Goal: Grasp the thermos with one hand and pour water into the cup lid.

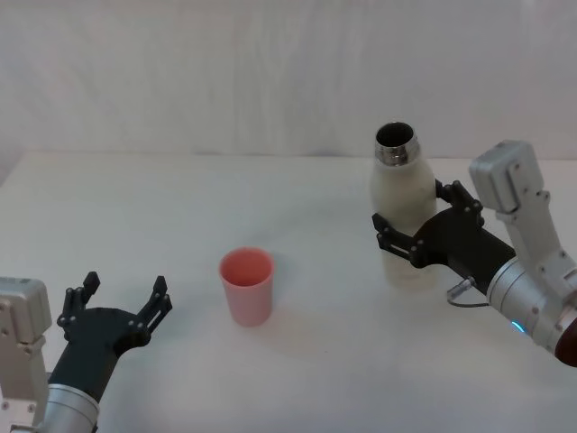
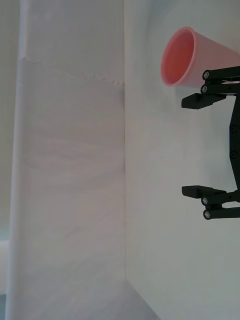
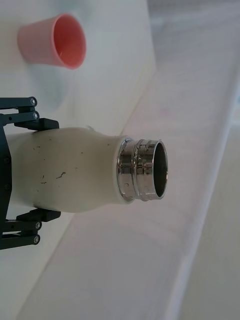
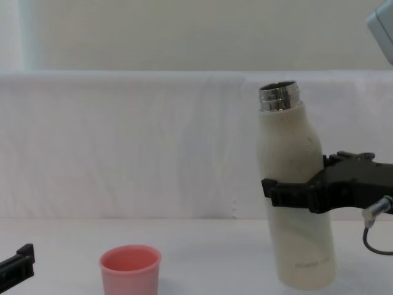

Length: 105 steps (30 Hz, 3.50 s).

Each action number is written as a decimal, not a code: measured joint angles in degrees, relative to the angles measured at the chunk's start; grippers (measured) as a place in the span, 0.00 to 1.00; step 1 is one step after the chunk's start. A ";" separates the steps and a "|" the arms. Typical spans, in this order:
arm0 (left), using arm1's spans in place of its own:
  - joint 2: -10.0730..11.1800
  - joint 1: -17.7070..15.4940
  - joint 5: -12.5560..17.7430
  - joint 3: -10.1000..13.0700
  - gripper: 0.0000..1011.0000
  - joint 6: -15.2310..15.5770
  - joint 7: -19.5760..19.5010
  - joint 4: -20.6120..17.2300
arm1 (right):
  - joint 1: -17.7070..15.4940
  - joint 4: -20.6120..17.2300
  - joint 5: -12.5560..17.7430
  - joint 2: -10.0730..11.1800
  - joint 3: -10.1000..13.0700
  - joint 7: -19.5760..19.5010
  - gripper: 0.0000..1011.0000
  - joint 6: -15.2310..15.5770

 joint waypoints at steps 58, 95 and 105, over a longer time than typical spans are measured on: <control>0.00 0.00 0.00 0.00 0.99 0.00 0.00 0.00 | 2.42 6.08 13.94 -0.42 -6.10 -3.41 0.94 3.66; 0.00 0.00 0.00 0.00 0.99 0.00 0.00 0.00 | 2.94 6.79 18.25 3.00 -9.05 -5.80 0.94 2.30; 0.00 0.00 0.00 0.00 0.99 0.00 0.00 0.00 | 2.88 6.80 18.15 2.94 -9.03 -5.80 0.99 2.41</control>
